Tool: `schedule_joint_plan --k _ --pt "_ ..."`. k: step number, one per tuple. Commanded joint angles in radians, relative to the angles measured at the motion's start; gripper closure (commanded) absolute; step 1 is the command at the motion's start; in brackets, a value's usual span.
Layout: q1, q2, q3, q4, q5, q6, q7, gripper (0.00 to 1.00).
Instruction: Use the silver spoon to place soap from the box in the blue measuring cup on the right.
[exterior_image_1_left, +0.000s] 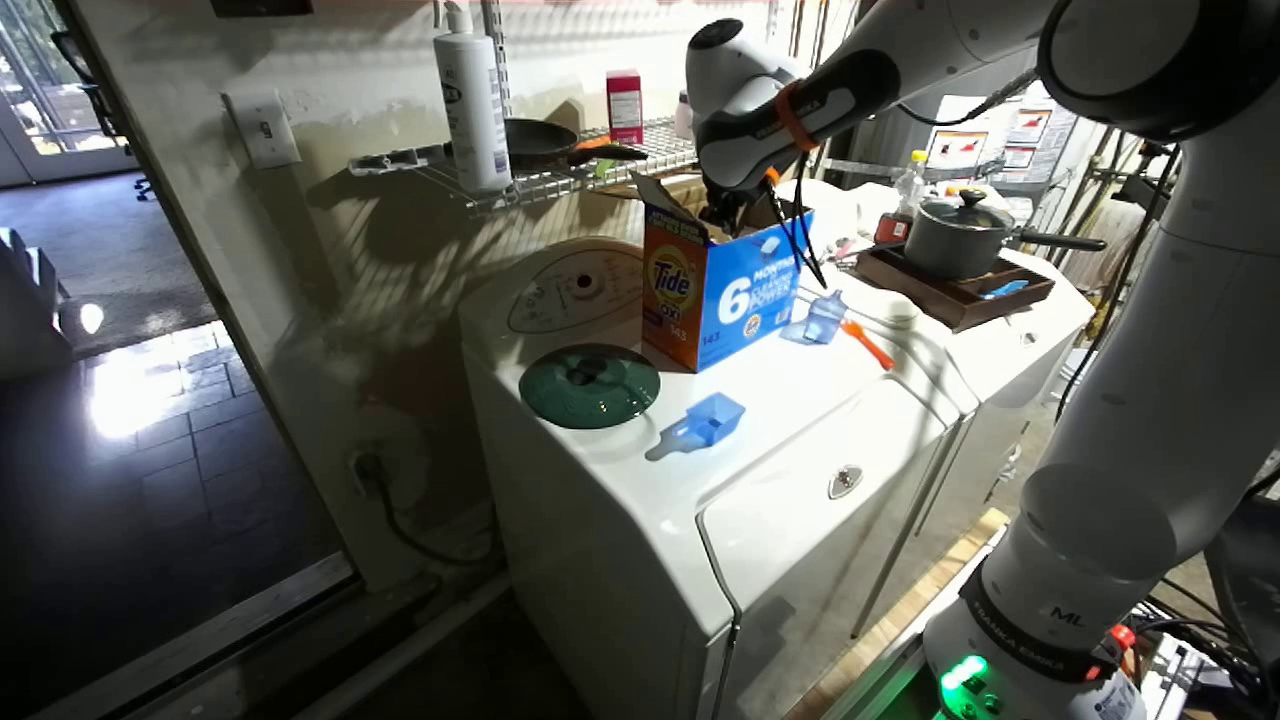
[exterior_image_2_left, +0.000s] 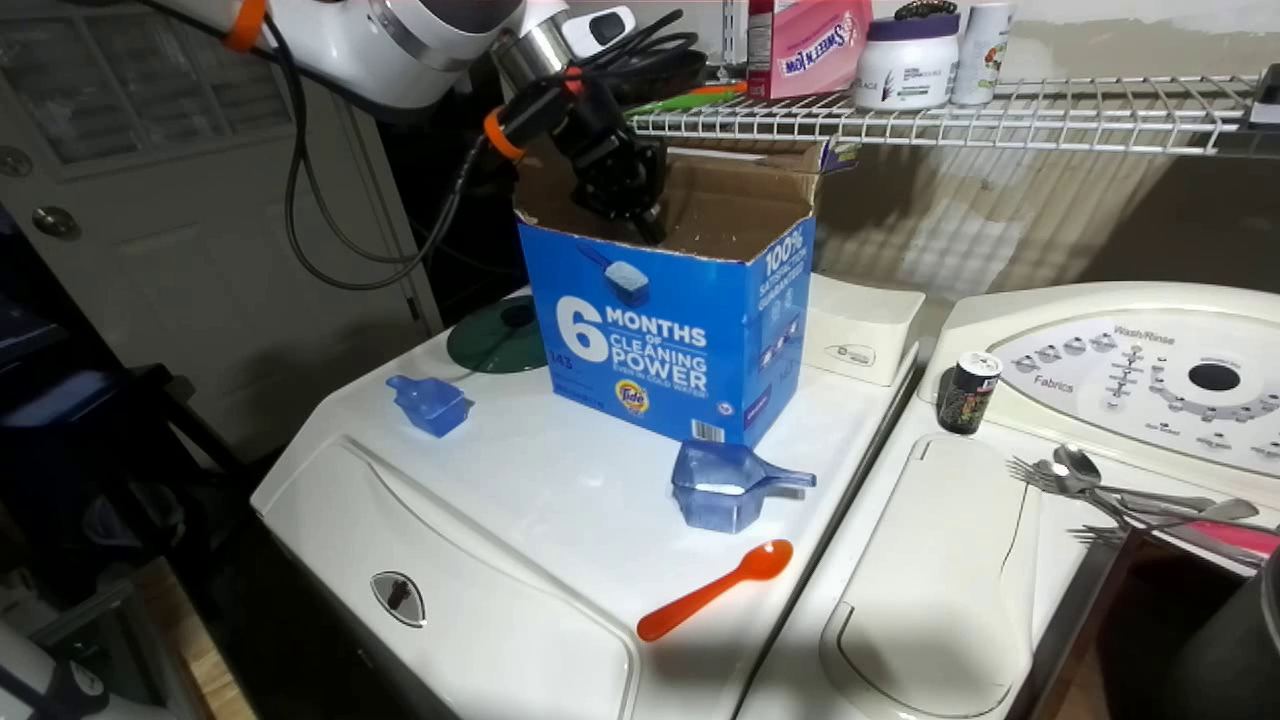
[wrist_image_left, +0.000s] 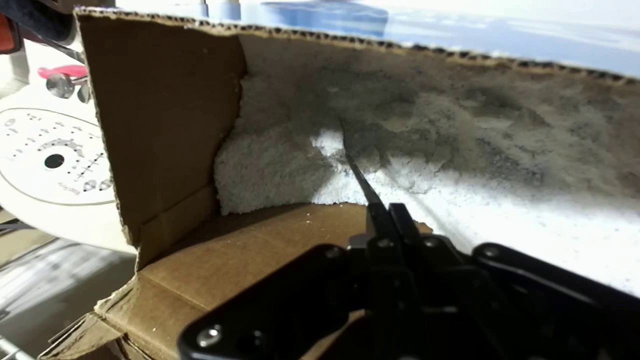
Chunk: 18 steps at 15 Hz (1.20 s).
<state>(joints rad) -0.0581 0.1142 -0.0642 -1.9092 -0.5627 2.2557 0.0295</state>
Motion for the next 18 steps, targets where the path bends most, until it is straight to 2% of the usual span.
schedule_joint_plan --k 1,5,18 --pt "0.019 -0.036 -0.005 -0.026 -0.059 -0.021 0.04 0.99" --pt "0.028 -0.065 0.0 -0.03 -0.077 -0.058 0.055 0.99" --pt "0.047 -0.121 0.033 -0.026 -0.246 -0.158 0.152 0.99"
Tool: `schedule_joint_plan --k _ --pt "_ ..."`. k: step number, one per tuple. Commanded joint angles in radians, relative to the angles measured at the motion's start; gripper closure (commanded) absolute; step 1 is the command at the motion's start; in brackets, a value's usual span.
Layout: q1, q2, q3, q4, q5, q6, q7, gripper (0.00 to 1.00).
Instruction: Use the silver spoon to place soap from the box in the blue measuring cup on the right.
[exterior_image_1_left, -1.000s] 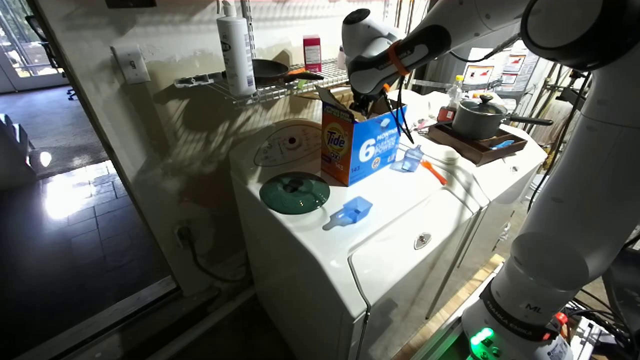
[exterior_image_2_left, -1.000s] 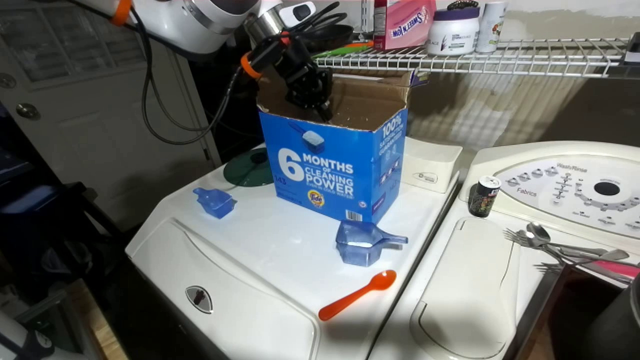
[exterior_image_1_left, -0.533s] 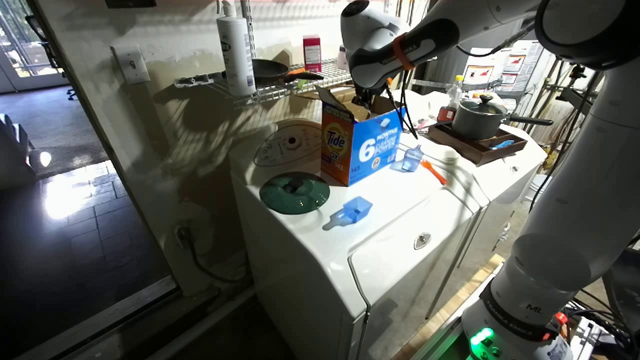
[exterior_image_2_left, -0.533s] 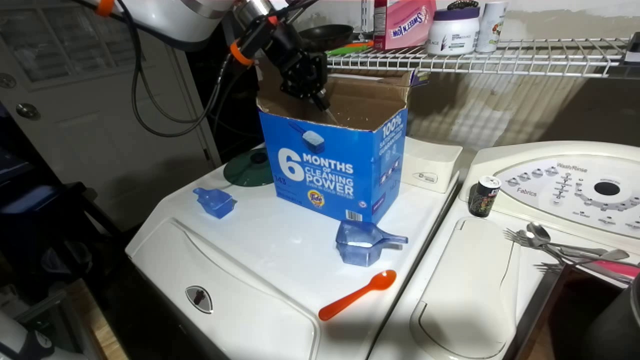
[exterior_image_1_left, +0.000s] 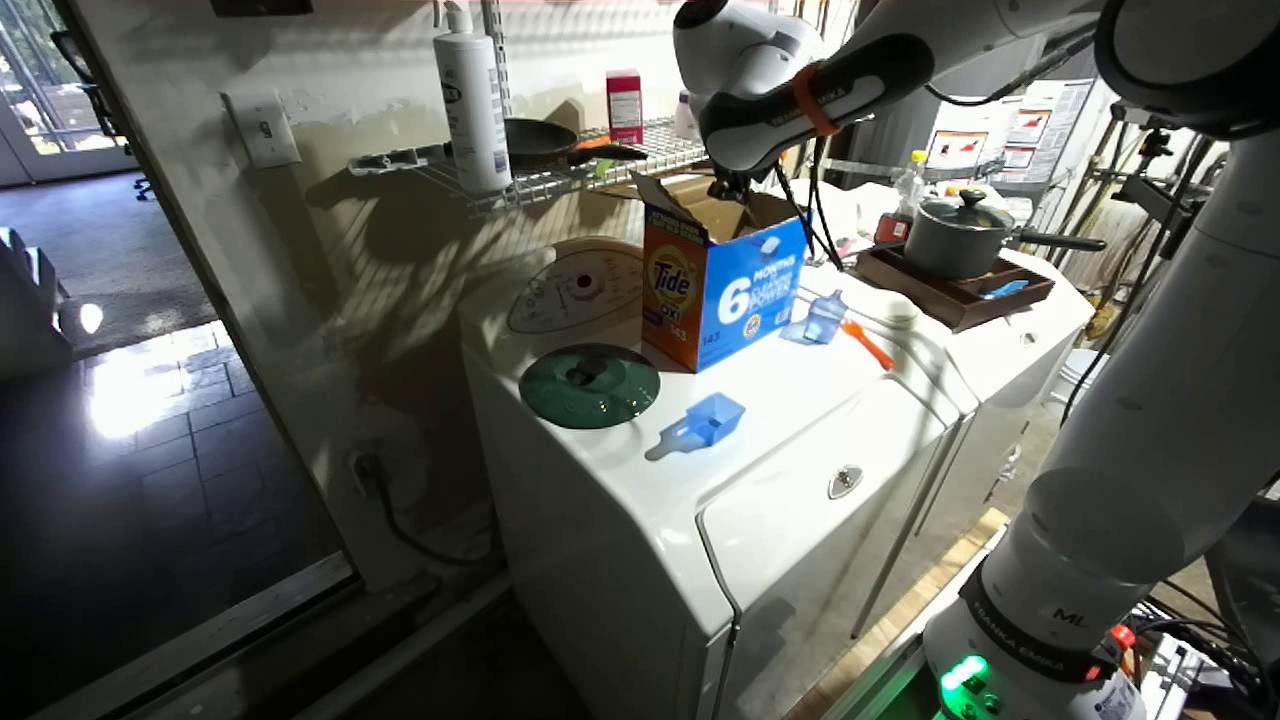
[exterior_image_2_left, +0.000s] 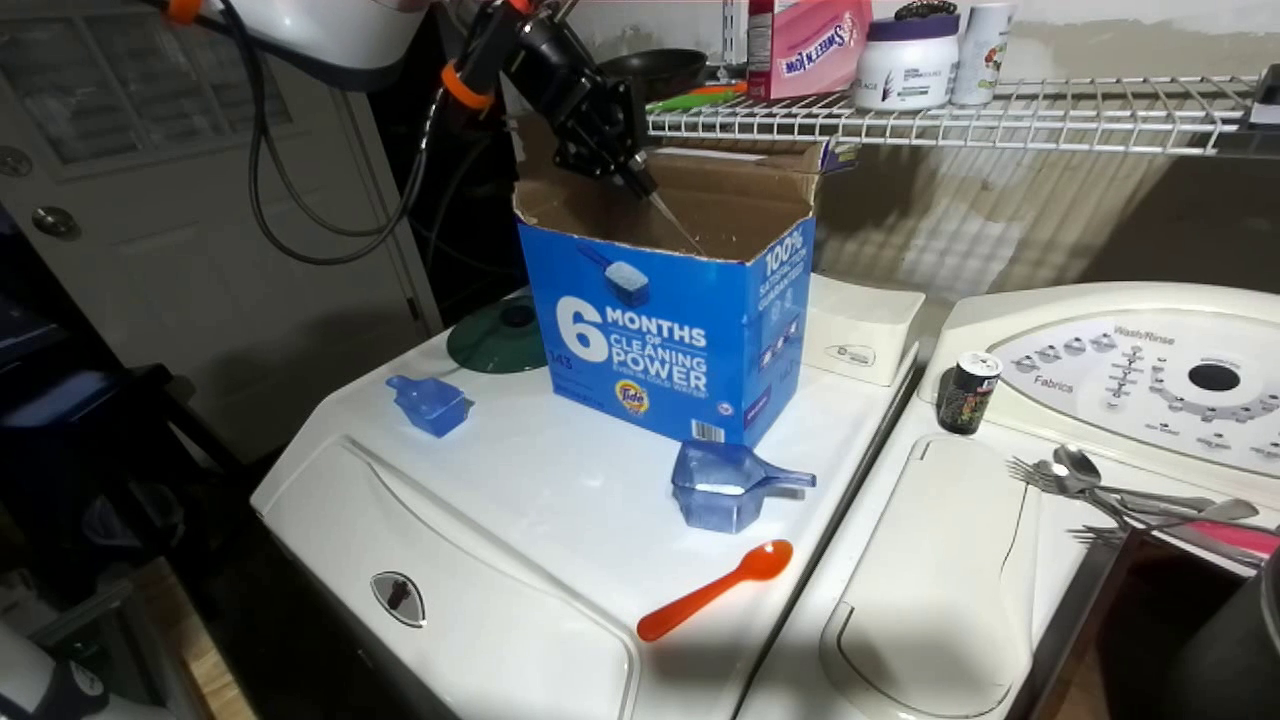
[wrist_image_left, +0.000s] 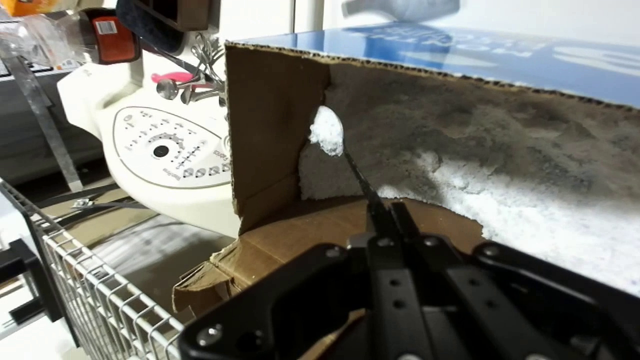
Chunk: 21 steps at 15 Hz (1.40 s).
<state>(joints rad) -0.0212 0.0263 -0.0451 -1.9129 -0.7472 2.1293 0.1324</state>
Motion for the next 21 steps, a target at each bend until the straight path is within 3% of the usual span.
schedule_joint_plan --k 1,21 --pt "0.012 -0.036 0.018 -0.022 -0.074 -0.039 0.056 0.99" --pt "0.063 -0.113 0.106 -0.027 -0.208 -0.238 0.139 0.99"
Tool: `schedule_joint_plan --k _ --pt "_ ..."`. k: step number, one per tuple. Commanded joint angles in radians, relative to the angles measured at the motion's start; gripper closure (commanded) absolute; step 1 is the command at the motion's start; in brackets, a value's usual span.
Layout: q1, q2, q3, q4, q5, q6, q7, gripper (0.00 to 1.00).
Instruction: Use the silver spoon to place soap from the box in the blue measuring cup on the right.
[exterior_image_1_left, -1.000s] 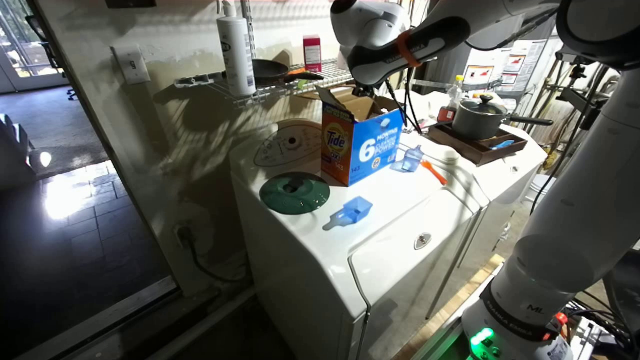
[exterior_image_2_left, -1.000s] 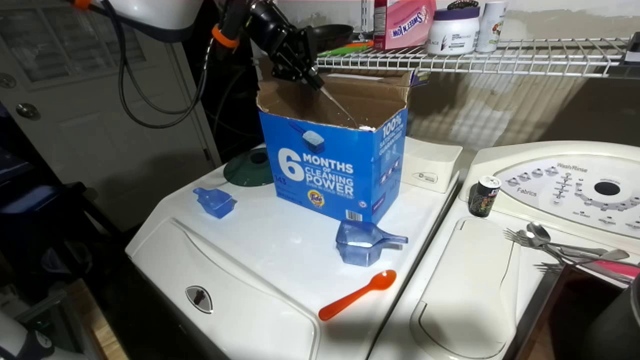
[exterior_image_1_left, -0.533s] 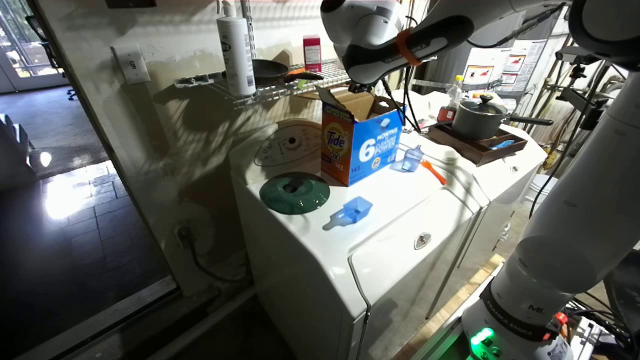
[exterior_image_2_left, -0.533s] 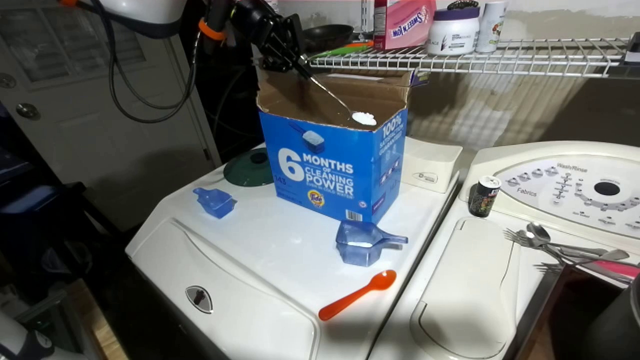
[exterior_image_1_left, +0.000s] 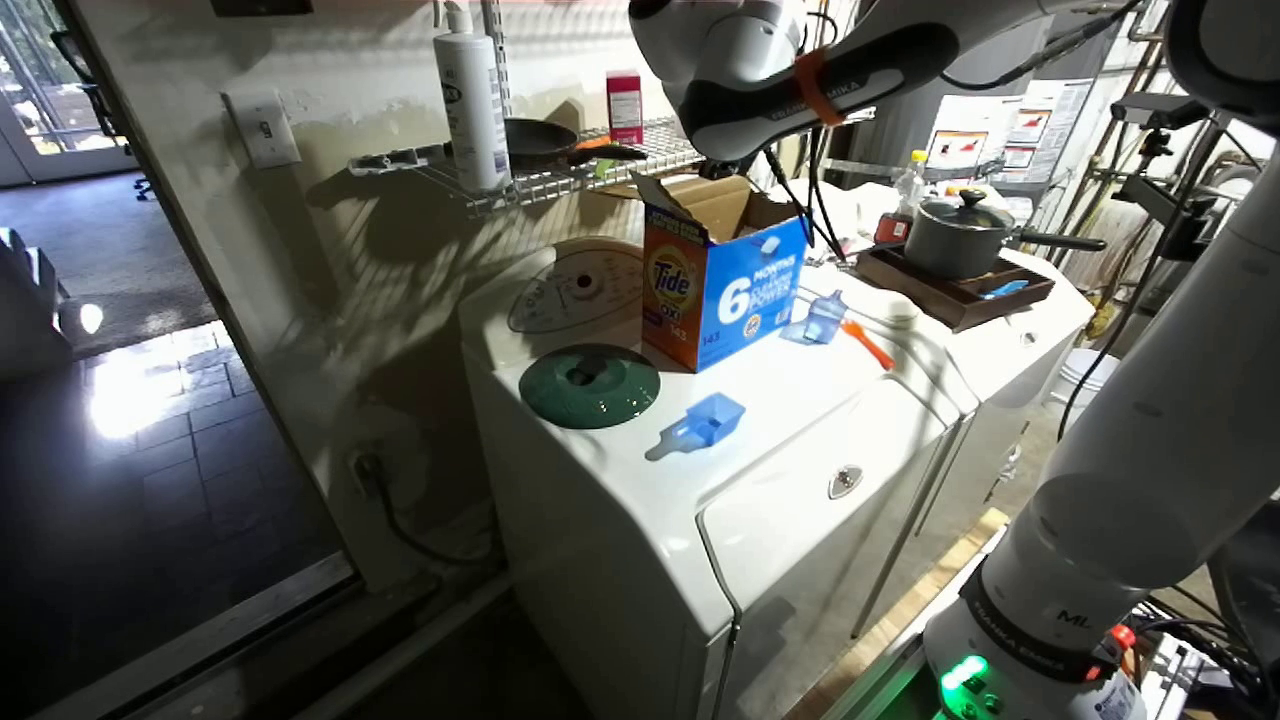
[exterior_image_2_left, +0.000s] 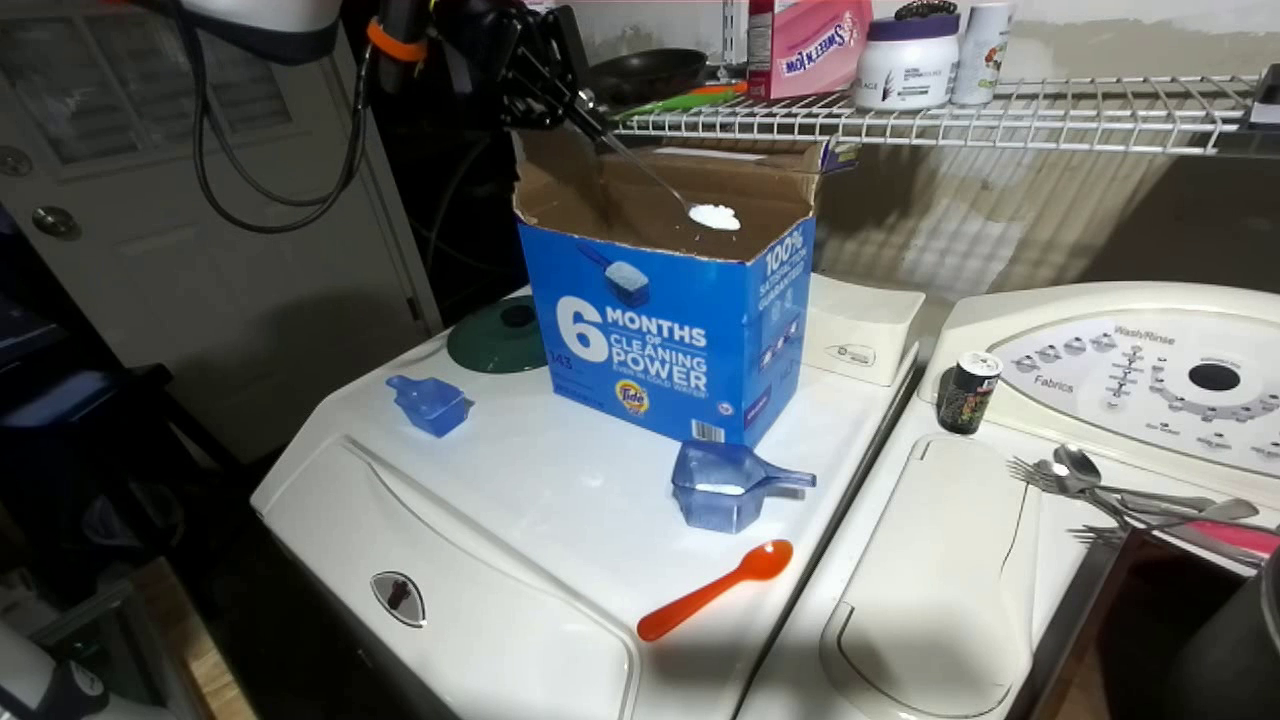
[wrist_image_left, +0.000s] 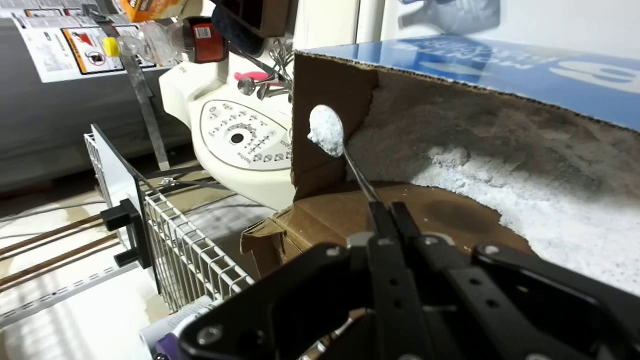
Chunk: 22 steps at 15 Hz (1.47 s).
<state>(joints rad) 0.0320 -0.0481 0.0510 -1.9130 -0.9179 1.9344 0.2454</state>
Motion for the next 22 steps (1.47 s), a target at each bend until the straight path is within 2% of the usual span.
schedule_joint_plan --k 1,13,22 --pt "0.01 -0.045 0.012 -0.028 -0.036 -0.054 0.025 0.99" --pt "0.016 -0.134 0.035 -0.088 -0.026 -0.16 0.05 0.99" --pt "0.019 -0.226 0.042 -0.202 -0.006 -0.157 0.078 0.99"
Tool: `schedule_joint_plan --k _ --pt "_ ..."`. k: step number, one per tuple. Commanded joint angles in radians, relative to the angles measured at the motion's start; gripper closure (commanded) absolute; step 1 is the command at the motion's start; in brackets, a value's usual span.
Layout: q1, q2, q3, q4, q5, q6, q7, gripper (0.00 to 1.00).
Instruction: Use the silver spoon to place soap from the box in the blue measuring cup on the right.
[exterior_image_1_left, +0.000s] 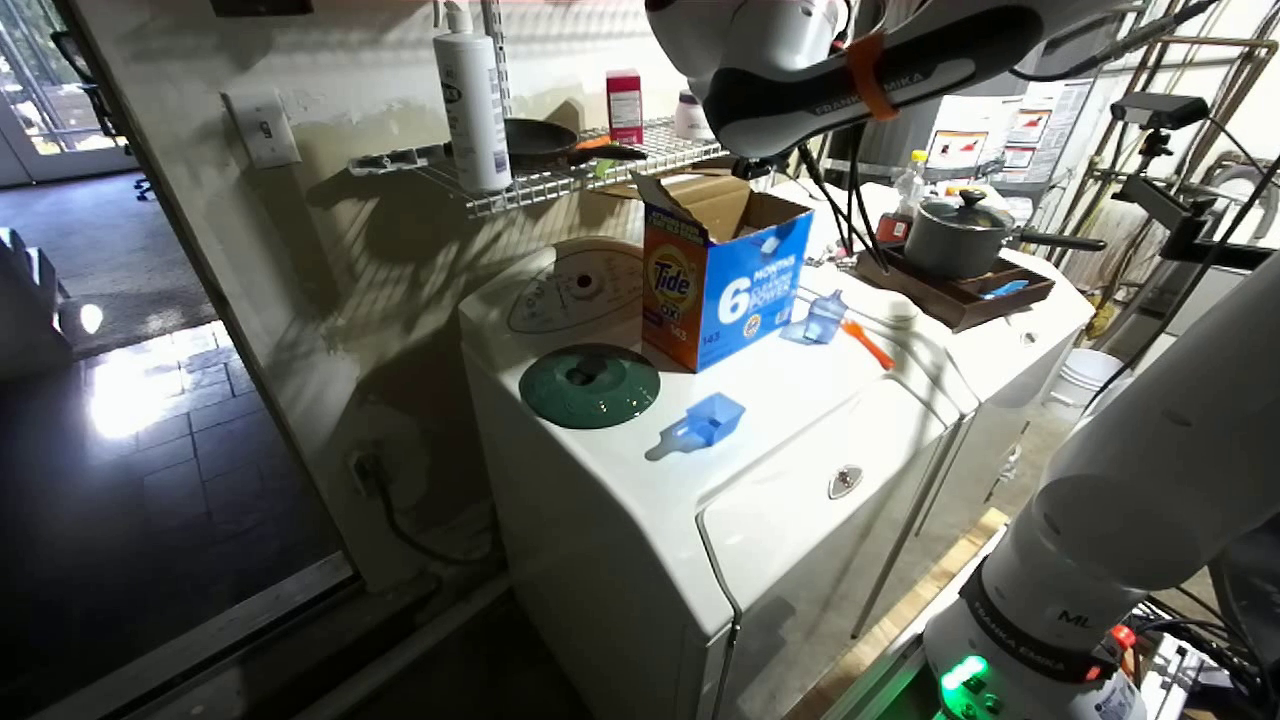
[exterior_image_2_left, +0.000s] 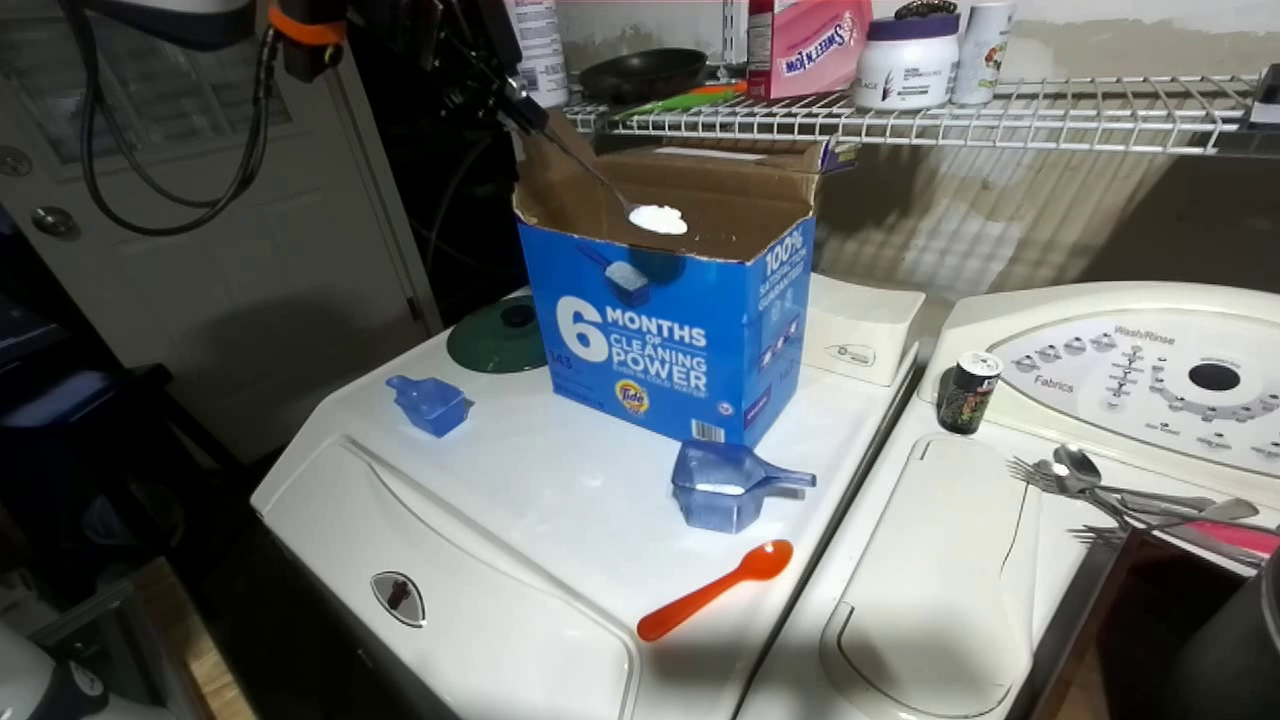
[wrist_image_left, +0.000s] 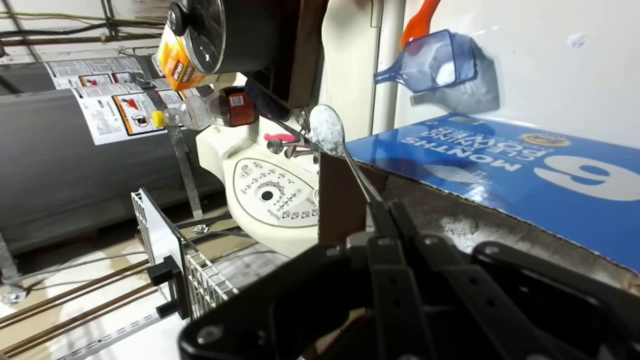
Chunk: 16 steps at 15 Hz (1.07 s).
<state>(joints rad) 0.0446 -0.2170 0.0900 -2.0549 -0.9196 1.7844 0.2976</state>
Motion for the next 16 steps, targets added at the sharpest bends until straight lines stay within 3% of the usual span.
schedule_joint_plan --k 1,16 --pt "0.006 -0.066 0.002 -0.073 -0.001 -0.004 0.028 0.99" --pt "0.005 -0.143 -0.007 -0.22 0.01 0.067 0.072 0.99"
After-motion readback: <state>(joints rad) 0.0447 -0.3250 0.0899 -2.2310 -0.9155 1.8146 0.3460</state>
